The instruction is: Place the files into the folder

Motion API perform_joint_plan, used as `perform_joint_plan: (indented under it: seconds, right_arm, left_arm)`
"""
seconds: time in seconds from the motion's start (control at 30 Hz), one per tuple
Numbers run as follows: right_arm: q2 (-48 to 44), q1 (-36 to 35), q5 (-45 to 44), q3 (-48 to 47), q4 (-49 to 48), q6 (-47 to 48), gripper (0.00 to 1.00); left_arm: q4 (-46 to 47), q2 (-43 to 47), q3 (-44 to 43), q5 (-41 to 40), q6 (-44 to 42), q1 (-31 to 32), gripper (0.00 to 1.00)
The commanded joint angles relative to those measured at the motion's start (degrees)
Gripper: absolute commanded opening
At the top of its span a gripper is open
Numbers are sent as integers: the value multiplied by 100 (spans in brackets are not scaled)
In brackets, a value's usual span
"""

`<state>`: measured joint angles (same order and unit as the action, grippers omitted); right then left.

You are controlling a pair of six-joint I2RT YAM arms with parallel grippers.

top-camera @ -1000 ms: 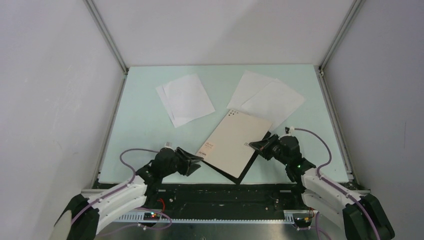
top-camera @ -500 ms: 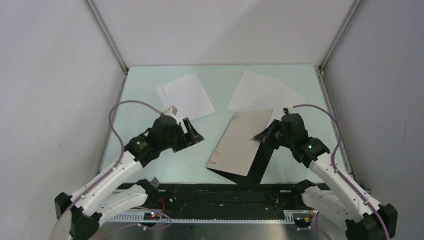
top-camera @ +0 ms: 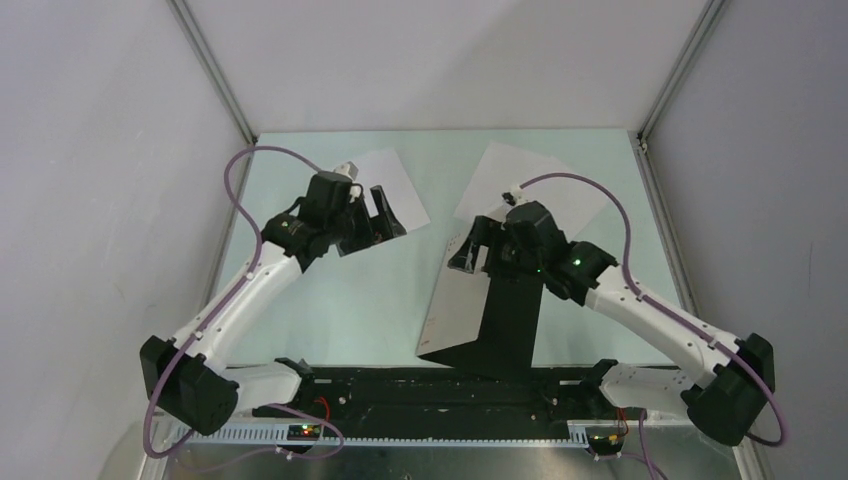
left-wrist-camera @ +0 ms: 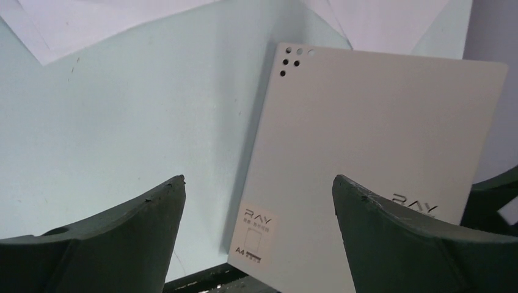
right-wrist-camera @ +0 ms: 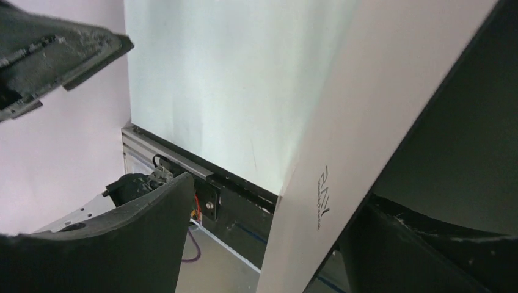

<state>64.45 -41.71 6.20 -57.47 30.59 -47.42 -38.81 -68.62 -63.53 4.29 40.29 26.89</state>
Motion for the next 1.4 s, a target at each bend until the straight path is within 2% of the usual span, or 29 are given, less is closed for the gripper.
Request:
perform_joint_plan:
  seconds: [0.0, 0.27, 0.47, 0.67, 0.87, 0.9, 1.03, 1.2, 1.37]
  right_arm:
    - [262, -453, -354, -256, -1356, -236, 86]
    - [891, -1092, -709, -373, -3162, -89, 97]
    - [1927, -1271, -445, -416, -4393, 228, 99]
    - [3018, -1426, -302, -490, -4940, 375, 100]
    - [3805, -1482, -288, -874, -4260, 335, 99]
    - [3883, -1465, -282, -965, -3928, 341, 99]
    - [4260, -1421, -129, -1148, -3639, 291, 98]
    - [3763, -1614, -555, -1152, -3251, 588, 99]
    - [3122, -1284, -1734, -1056, -1385, 388, 96]
  left_arm:
    - [-17, -65, -509, 332, -396, -268, 96]
    - [-310, -22, -878, 295, -669, -888, 97]
    - [-731, 295, -1307, -481, -981, -1416, 99]
    - [-987, 453, -1809, -1177, -1224, -1503, 99]
    - [-998, 319, -1864, -1069, -1322, -1473, 99]
    - [-993, 265, -1832, -1020, -1326, -1441, 98]
    - [-970, 135, -1578, -980, -1244, -1319, 98]
    - [-748, 54, -1036, -945, -1047, -1246, 98]
    - [-117, -183, -271, -817, -707, -878, 94]
